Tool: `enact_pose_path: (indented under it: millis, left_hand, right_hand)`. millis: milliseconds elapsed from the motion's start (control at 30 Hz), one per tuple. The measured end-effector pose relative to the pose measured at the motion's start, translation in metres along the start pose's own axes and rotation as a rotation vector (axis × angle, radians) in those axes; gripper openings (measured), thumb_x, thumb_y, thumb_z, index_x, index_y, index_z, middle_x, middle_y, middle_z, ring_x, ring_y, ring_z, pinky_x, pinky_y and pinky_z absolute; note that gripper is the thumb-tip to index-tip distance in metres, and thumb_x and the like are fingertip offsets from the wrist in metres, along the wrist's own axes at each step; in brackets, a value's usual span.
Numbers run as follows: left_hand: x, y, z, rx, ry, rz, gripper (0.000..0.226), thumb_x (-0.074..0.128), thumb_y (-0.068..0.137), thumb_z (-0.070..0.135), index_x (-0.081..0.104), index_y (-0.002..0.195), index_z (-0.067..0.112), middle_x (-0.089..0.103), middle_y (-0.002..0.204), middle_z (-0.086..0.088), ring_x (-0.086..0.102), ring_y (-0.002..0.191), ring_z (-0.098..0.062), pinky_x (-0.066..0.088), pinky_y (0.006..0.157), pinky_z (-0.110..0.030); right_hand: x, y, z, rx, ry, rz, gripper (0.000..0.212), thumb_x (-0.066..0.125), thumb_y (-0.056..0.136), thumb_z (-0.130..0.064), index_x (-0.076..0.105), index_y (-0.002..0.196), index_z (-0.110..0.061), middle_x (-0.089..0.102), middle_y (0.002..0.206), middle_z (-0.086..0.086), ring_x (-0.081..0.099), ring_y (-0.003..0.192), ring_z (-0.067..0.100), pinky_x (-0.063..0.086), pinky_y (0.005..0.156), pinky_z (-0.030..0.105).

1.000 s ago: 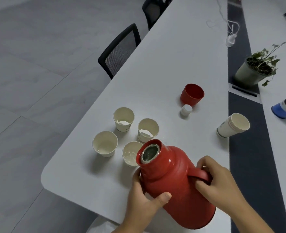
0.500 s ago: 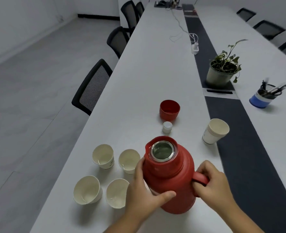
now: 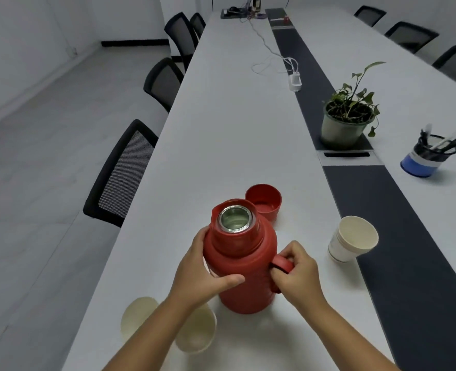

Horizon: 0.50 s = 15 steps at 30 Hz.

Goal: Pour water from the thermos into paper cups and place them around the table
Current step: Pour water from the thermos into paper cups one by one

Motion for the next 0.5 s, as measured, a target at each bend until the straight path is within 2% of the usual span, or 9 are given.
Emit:
enact_pose_path:
  millis: [33,100,133,233,300,367,433,500]
  left_hand:
    - [-0.004,0.004,-0.004,-0.003,0.004,0.004,0.085,0.072,0.033,0.054,0.030,0.106,0.057,0.043,0.115,0.035,0.050,0.111,0.001,0.039,0.095,-0.023]
    - [-0.010,0.012,-0.012,-0.005,-0.004,0.019,0.086,0.074,0.032,0.051,0.031,0.106,0.058,0.044,0.115,0.034,0.049,0.110,0.006,0.039,0.095,-0.022]
    - [-0.013,0.015,-0.015,-0.005,-0.008,0.028,0.086,0.074,0.032,0.050,0.031,0.106,0.059,0.045,0.115,0.033,0.048,0.110,0.009,0.039,0.094,-0.021]
    - [-0.018,0.024,-0.023,0.017,0.009,0.031,0.087,0.075,0.034,0.047,0.031,0.109,0.060,0.047,0.118,0.029,0.046,0.112,0.013,0.038,0.092,-0.016]
    - [-0.019,0.030,-0.024,0.048,0.021,0.025,0.090,0.075,0.039,0.045,0.028,0.113,0.062,0.047,0.125,0.024,0.046,0.117,0.005,0.039,0.098,-0.022]
    - [-0.020,0.032,-0.026,0.050,0.034,0.029,0.092,0.075,0.042,0.046,0.025,0.118,0.061,0.044,0.132,0.018,0.043,0.123,-0.002,0.037,0.104,-0.030]
    - [-0.019,0.028,-0.027,0.021,0.048,0.055,0.090,0.072,0.045,0.048,0.024,0.120,0.058,0.042,0.133,0.017,0.041,0.125,-0.005,0.035,0.106,-0.030]
    - [-0.014,0.018,-0.027,0.004,0.056,0.127,0.090,0.070,0.050,0.049,0.026,0.128,0.047,0.041,0.134,0.013,0.040,0.126,-0.008,0.034,0.105,-0.028]
  right_hand:
    - [0.007,0.004,0.002,-0.007,0.013,-0.004,0.017,0.049,0.053,-0.007,0.039,0.055,-0.021,0.050,0.042,-0.005,0.044,0.042,0.013,0.039,0.045,0.029]
    - [0.020,0.011,0.004,-0.037,0.037,-0.009,0.024,0.051,0.055,-0.003,0.038,0.055,-0.022,0.054,0.045,-0.014,0.044,0.042,0.006,0.033,0.043,0.012]
    - [0.026,0.014,0.006,-0.050,0.046,-0.015,0.027,0.052,0.056,-0.001,0.037,0.055,-0.023,0.054,0.045,-0.016,0.045,0.042,0.004,0.032,0.043,0.009]
    - [0.041,0.024,0.010,-0.063,0.072,-0.013,0.022,0.048,0.052,-0.006,0.036,0.056,-0.024,0.053,0.043,-0.016,0.045,0.042,0.003,0.032,0.044,0.009]
    - [0.046,0.031,0.013,-0.067,0.068,-0.007,0.021,0.048,0.051,-0.007,0.036,0.057,-0.025,0.048,0.042,-0.010,0.045,0.044,0.003,0.033,0.045,0.010]
    - [0.048,0.037,0.012,-0.069,0.032,-0.036,0.024,0.050,0.053,-0.007,0.036,0.058,-0.027,0.045,0.051,-0.010,0.046,0.048,0.005,0.033,0.047,0.011]
    - [0.047,0.038,0.012,-0.072,-0.010,-0.097,0.027,0.052,0.058,-0.007,0.037,0.061,-0.029,0.046,0.059,-0.004,0.044,0.052,0.008,0.034,0.051,0.014]
    - [0.042,0.032,0.010,-0.092,-0.048,-0.175,0.028,0.054,0.065,-0.009,0.038,0.067,-0.033,0.049,0.067,-0.006,0.047,0.060,0.011,0.038,0.056,0.014]
Point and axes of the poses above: each hand's wrist, its own y-axis towards the middle knuckle, its own x-axis out of the palm, z = x × y, the point moved 2 cm from there along y, towards the middle knuckle
